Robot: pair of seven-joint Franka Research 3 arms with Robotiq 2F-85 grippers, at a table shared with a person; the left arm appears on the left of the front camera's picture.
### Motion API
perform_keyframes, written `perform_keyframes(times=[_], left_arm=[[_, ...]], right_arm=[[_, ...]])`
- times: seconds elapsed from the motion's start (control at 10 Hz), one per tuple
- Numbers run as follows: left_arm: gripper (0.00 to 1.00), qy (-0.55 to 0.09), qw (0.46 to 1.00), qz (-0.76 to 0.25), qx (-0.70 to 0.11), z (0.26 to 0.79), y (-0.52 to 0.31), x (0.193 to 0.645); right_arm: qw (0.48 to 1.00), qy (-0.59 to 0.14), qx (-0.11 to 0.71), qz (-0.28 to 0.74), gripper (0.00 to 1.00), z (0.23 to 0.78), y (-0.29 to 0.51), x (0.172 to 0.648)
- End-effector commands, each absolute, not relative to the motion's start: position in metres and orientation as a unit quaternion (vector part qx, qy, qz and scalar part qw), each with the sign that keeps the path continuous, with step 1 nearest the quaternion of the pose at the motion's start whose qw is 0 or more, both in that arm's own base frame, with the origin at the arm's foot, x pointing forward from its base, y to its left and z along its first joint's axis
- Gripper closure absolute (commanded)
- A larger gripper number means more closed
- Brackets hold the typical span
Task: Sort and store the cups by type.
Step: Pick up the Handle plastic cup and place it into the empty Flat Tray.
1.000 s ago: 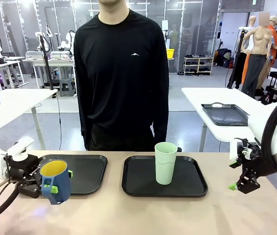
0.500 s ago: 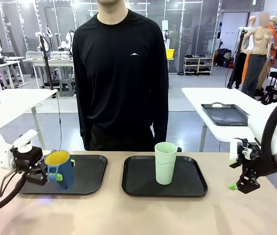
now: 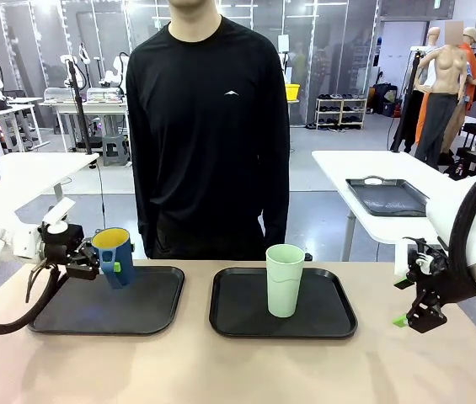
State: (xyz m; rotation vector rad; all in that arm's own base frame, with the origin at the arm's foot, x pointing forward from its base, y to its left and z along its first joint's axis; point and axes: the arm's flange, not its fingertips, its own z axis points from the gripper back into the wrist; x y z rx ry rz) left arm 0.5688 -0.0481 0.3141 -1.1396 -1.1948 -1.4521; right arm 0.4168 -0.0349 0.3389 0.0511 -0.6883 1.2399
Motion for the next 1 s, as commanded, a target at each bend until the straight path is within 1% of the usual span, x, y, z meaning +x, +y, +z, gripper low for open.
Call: perform_keyframes(times=[0.0, 0.2, 0.5, 0.6, 0.9], left_arm=[[0.25, -0.483, 0.475, -0.574, -0.46, 0.312, -0.046, 0.58], [0.25, -0.481, 0.481, -0.574, -0.456, 0.305, -0.038, 0.583], [0.25, -0.489, 0.478, -0.574, -0.451, 0.274, -0.018, 0.595], [0.25, -0.494, 0.468, -0.576, -0.453, 0.264, -0.011, 0.599], [0.25, -0.505, 0.463, -0.583, -0.437, 0.242, 0.004, 0.606]], right_arm=[[0.761, -0.318, 0.019, 0.565, 0.0, 0.338, -0.034, 0.417], [0.761, -0.318, 0.019, 0.565, 0.0, 0.338, -0.034, 0.417], [0.761, -0.318, 0.019, 0.565, 0.0, 0.338, -0.034, 0.417], [0.761, -0.318, 0.019, 0.565, 0.0, 0.338, -0.034, 0.417], [0.761, -0.318, 0.019, 0.565, 0.0, 0.338, -0.034, 0.417]])
